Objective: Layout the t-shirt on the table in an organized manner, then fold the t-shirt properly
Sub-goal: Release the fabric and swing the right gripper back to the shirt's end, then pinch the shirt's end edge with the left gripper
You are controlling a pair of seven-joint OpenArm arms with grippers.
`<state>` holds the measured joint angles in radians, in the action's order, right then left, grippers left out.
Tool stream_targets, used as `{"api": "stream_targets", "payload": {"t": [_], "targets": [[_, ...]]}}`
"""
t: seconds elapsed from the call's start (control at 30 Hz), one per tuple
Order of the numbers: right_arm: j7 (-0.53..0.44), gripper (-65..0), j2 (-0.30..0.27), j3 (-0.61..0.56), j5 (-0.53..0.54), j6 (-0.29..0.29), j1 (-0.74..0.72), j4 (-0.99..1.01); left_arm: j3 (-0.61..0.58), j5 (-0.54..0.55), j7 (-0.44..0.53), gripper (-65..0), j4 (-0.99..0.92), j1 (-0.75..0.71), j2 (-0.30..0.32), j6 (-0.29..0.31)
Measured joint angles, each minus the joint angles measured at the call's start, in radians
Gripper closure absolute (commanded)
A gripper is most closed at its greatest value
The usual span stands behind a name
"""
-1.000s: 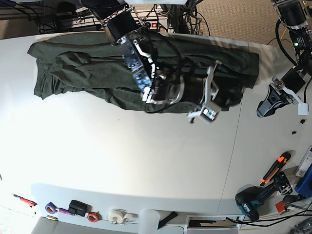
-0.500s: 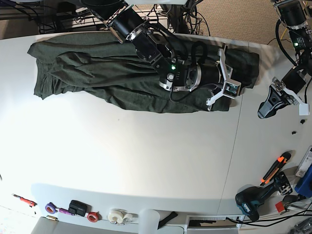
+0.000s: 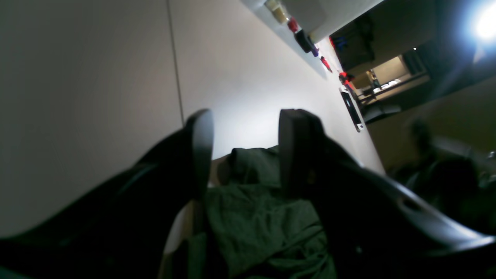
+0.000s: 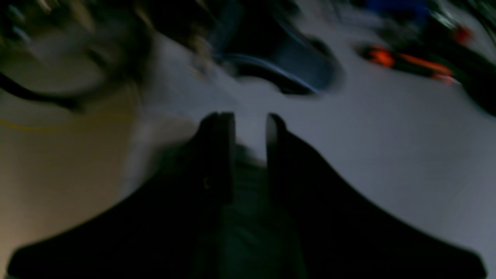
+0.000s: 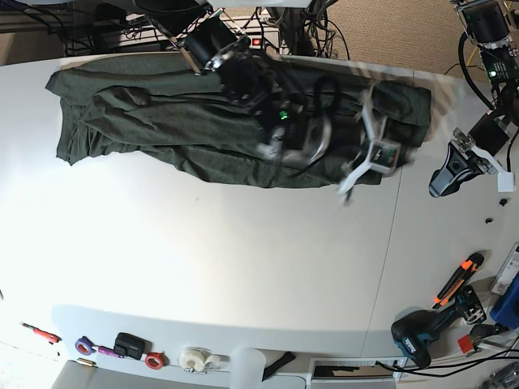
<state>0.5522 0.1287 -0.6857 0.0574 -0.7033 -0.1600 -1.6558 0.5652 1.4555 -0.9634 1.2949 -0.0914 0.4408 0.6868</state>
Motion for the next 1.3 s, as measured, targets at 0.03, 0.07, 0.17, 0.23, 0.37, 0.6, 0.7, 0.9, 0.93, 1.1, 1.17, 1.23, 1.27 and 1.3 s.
{"api": "stream_targets", "payload": {"t": [0.03,0.07,0.17,0.23,0.37,0.6,0.7,0.9,0.93,1.1,1.17,1.23,1.27,1.3], "targets": [[0.043,-14.4,0.002,0.052,0.001,0.009,-0.001,-0.054,0.000,0.000,0.000,-25.8,-0.001,0.000,0.002,0.000],[0.068,-14.4,0.002,0.109,0.005,0.039,-0.004,-0.109,0.000,0.000,0.000,-25.8,-0.001,0.000,0.003,-0.001],[0.136,-14.4,0.004,0.309,0.060,0.060,-0.004,-0.263,0.000,0.000,-0.002,-28.2,-0.001,-0.001,0.006,-0.001],[0.195,-14.4,0.004,0.441,0.148,0.059,0.018,-0.348,0.000,0.000,-0.036,-30.9,0.000,-0.003,0.006,0.001],[0.241,-14.4,-0.003,0.682,0.272,0.004,0.122,-0.438,0.000,0.000,-0.095,-33.1,0.000,-0.029,0.008,0.002],[0.255,-14.5,-0.089,1.034,0.421,0.010,0.283,-0.458,-0.001,0.000,-0.144,-33.1,-0.001,-0.151,0.052,0.003],[0.299,-14.5,-0.112,1.169,0.528,0.007,0.331,-0.458,-0.001,0.001,-0.183,-33.1,0.000,-0.186,0.083,0.003],[0.414,-14.4,-0.115,1.423,0.685,0.007,0.387,-0.459,-0.008,0.000,-0.241,-33.1,0.000,-0.230,0.105,-0.021],[0.417,-14.5,-0.115,1.460,0.700,0.007,0.395,-0.459,-0.022,0.000,-0.240,-33.1,0.000,-0.233,0.106,-0.021],[0.423,-14.4,-0.114,1.616,0.741,0.006,0.404,-0.459,-0.160,0.024,-0.191,-33.1,0.005,-0.212,0.108,-0.038],[0.432,-14.5,-0.114,1.666,0.737,0.006,0.404,-0.459,-0.205,0.021,-0.160,-33.1,0.008,-0.189,0.108,-0.039],[0.432,-14.5,-0.114,1.704,0.739,0.006,0.404,-0.459,-0.243,-0.009,-0.135,-33.1,0.009,-0.157,0.099,-0.045],[0.433,-14.5,-0.114,1.719,0.742,0.006,0.404,-0.459,-0.257,-0.014,-0.133,-33.1,0.010,-0.143,0.093,-0.058],[0.440,-14.5,-0.114,1.731,0.747,0.006,0.404,-0.459,-0.271,-0.016,-0.127,-33.1,0.010,-0.129,0.092,-0.066]]}}
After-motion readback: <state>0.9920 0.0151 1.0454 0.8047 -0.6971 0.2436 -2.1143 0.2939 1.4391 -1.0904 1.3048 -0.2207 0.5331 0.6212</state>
